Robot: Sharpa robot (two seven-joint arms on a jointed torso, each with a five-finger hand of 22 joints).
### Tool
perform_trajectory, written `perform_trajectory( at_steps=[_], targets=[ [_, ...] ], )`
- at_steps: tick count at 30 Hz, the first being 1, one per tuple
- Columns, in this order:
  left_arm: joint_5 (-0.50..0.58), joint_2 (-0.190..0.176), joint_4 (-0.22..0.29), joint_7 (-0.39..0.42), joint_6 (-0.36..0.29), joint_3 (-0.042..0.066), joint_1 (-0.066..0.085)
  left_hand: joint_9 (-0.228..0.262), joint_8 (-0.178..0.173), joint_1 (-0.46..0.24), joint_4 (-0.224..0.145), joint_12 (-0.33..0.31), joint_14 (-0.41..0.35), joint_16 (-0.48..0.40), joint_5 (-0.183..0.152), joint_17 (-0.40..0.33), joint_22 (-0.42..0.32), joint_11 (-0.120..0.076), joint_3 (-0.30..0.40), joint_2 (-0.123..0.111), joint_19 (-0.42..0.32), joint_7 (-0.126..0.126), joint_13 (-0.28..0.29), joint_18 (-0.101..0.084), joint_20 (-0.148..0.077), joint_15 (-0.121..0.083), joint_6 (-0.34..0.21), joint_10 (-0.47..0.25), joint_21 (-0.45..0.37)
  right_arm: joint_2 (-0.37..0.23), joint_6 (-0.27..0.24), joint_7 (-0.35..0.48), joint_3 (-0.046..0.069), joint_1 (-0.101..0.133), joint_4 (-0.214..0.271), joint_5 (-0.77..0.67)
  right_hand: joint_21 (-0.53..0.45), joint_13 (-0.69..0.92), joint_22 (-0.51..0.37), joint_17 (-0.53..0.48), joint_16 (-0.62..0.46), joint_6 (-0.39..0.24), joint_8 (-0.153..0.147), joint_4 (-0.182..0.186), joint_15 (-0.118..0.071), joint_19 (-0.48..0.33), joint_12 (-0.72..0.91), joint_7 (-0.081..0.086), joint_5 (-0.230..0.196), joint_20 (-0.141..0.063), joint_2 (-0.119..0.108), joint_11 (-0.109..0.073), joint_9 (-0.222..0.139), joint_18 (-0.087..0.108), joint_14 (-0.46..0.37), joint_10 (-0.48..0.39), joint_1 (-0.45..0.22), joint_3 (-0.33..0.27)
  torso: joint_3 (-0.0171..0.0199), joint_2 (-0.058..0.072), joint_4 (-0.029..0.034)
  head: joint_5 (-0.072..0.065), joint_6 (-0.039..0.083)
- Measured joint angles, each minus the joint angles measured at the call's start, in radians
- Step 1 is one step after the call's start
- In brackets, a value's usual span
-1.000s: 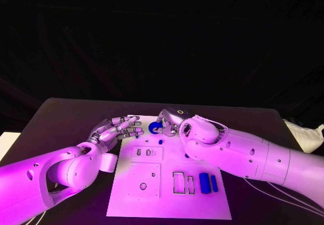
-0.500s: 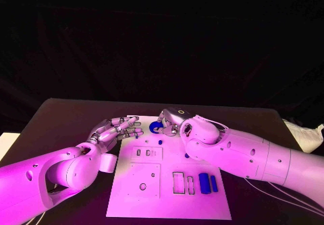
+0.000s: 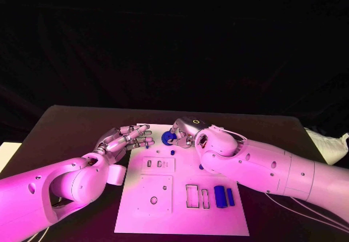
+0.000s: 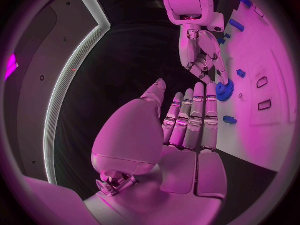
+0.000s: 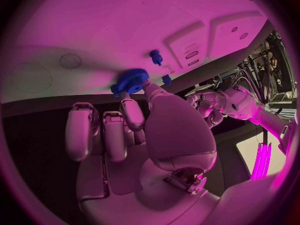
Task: Assemble the parts on the task board
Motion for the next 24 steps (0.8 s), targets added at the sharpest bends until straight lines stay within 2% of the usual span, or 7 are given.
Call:
perform_trajectory(
  at_steps=[3,6,8,12,15,21,24],
  targets=[
    [0.000,0.000,0.000,0.000,0.000,0.000,0.000,0.000,0.000,0.000,0.000,0.000,0.000,0.000,0.000,0.000,0.000,0.000,0.000,0.000,0.000,0.000,0.000,0.000,0.000,0.000,0.000,0.000,0.000,-0.001,-0.001,-0.001,0.000,0.000,0.000,0.000,0.000,-0.004,0.000,0.000,-0.004,-0.006,0.000,0.002,0.000,-0.004,-0.008,0.002,-0.005,0.004,-0.006,0.000,-0.002,0.000,0.000,0.000,-0.006,-0.010,-0.0001,0.000,0.0000,0.000,-0.001],
    [0.000,0.000,0.000,0.000,0.000,0.000,0.000,0.000,0.000,0.000,0.000,0.000,0.000,0.000,0.000,0.000,0.000,0.000,0.000,0.000,0.000,0.000,0.000,0.000,0.000,0.000,0.000,0.000,0.000,-0.001,-0.003,-0.001,0.000,-0.001,0.000,0.001,0.000,-0.011,0.000,0.000,-0.006,-0.052,0.001,0.023,0.009,0.000,-0.019,0.010,-0.028,0.008,-0.021,0.009,-0.016,0.000,0.000,-0.009,-0.021,-0.031,-0.0002,0.000,-0.0002,0.000,-0.001],
    [0.000,0.001,-0.001,0.000,0.000,0.000,0.000,0.000,0.000,0.000,0.000,0.000,0.000,0.000,0.000,0.000,0.000,0.000,0.000,0.000,0.000,0.000,0.000,0.000,0.000,0.000,0.000,0.000,0.000,-0.001,-0.003,-0.001,0.000,-0.001,-0.002,0.003,0.000,-0.011,0.000,0.000,-0.006,-0.069,0.001,0.049,0.011,-0.002,-0.019,0.016,-0.005,0.013,-0.021,0.009,-0.021,0.000,0.000,-0.009,-0.045,-0.057,-0.0003,0.000,-0.0003,-0.001,-0.001],
    [0.001,0.001,-0.001,0.000,0.000,0.000,0.000,0.000,0.000,0.000,0.000,0.000,0.000,0.000,0.000,0.000,0.000,0.000,0.000,0.000,0.000,0.000,0.000,0.000,0.000,0.000,0.000,0.000,0.000,0.002,-0.002,0.002,0.000,-0.001,-0.010,0.016,0.000,-0.004,0.003,0.000,-0.006,-0.071,0.001,0.091,0.011,-0.001,-0.013,0.017,0.041,0.013,-0.008,0.014,-0.021,0.000,0.000,-0.004,-0.094,-0.099,-0.0003,0.000,-0.0004,-0.002,-0.001],
    [0.001,0.001,-0.001,0.000,0.000,0.000,0.000,0.000,0.000,0.000,0.000,0.000,0.000,0.000,0.000,0.000,-0.001,0.000,0.000,0.000,0.000,0.000,0.000,0.000,0.000,0.000,0.000,0.000,0.000,0.006,0.001,0.004,0.002,0.002,-0.016,0.031,0.008,0.005,0.011,0.000,-0.002,-0.071,0.001,0.095,0.011,0.002,-0.004,0.017,0.052,0.017,0.006,0.014,-0.021,0.000,0.000,-0.004,-0.111,-0.123,-0.0008,0.000,-0.0003,-0.002,-0.001],
    [0.001,0.002,-0.002,-0.001,0.000,0.000,0.000,0.000,0.000,0.000,0.000,0.000,0.000,0.000,0.000,0.000,-0.001,0.000,0.000,0.000,0.000,0.000,0.000,0.000,0.000,0.000,0.000,0.000,0.000,0.008,0.004,0.008,0.004,0.004,-0.021,0.056,0.013,0.012,0.021,0.000,0.003,-0.068,0.001,0.092,0.011,0.005,0.010,0.015,0.072,0.020,0.008,0.014,-0.023,0.000,0.000,-0.004,-0.121,-0.140,-0.0008,0.000,0.0000,-0.003,-0.001],
    [0.001,0.002,-0.003,-0.001,0.000,0.000,0.000,0.000,0.000,0.000,-0.003,0.000,0.000,-0.004,0.000,-0.001,-0.001,0.000,0.003,0.000,0.000,0.000,0.000,0.000,0.000,0.000,0.000,0.000,0.000,0.004,0.006,0.009,0.000,0.001,-0.025,0.066,0.020,0.020,0.034,0.000,0.009,-0.053,0.001,0.089,0.011,0.005,0.022,0.011,0.088,0.020,0.019,0.017,-0.021,0.000,0.000,0.001,-0.116,-0.146,-0.0009,0.000,0.0002,-0.003,-0.003]
  ],
)
